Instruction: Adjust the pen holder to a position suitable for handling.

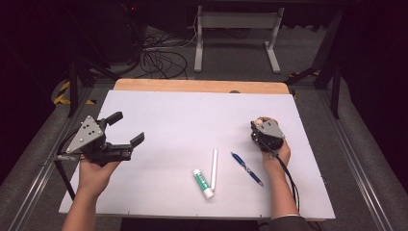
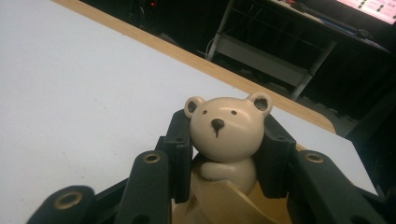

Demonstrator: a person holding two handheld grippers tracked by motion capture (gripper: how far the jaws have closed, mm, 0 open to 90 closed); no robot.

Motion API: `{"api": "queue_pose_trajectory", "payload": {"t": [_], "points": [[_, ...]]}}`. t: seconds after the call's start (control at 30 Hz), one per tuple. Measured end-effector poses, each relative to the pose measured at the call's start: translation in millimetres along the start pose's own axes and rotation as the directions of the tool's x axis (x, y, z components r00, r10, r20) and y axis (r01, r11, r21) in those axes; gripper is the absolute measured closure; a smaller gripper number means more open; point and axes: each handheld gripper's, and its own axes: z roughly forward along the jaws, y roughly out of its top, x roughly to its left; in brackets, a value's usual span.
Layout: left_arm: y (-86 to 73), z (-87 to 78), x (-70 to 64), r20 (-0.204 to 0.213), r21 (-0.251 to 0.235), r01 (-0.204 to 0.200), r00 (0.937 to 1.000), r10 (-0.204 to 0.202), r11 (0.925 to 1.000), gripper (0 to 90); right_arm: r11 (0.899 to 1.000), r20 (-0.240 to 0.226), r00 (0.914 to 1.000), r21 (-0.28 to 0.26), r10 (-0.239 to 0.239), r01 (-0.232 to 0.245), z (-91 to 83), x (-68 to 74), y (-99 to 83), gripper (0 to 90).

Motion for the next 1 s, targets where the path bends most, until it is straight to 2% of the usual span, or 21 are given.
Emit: {"api": "queue_pose_trajectory", "payload": {"t": [0.27,0.43,0.67,1.0], "points": [[-0.3,0.6,-0.3,0.001,0.002,0.001,1.0,-0.001,1.0,5.2,0.999,-0.042,0.999,-0.04,0.017,-0.019,-1.9,7.2,4.5,63.6],[-0.3,0.2,0.1,0.001,0.003,0.0,1.0,0.0,1.0,5.2,0.998,-0.081,0.9964,-0.058,0.025,-0.03,-1.4,17.3,8.1,63.5],[-0.6,0.1,0.5,0.001,0.004,0.004,1.0,-0.004,1.0,5.2,0.995,-0.148,0.9885,-0.087,0.028,-0.042,-1.7,35.1,16.6,63.5],[-0.6,0.2,0.2,0.001,0.002,0.002,1.0,-0.002,1.0,5.2,0.994,-0.218,0.976,-0.108,-0.003,-0.021,0.2,61.1,23.3,63.5]]}}
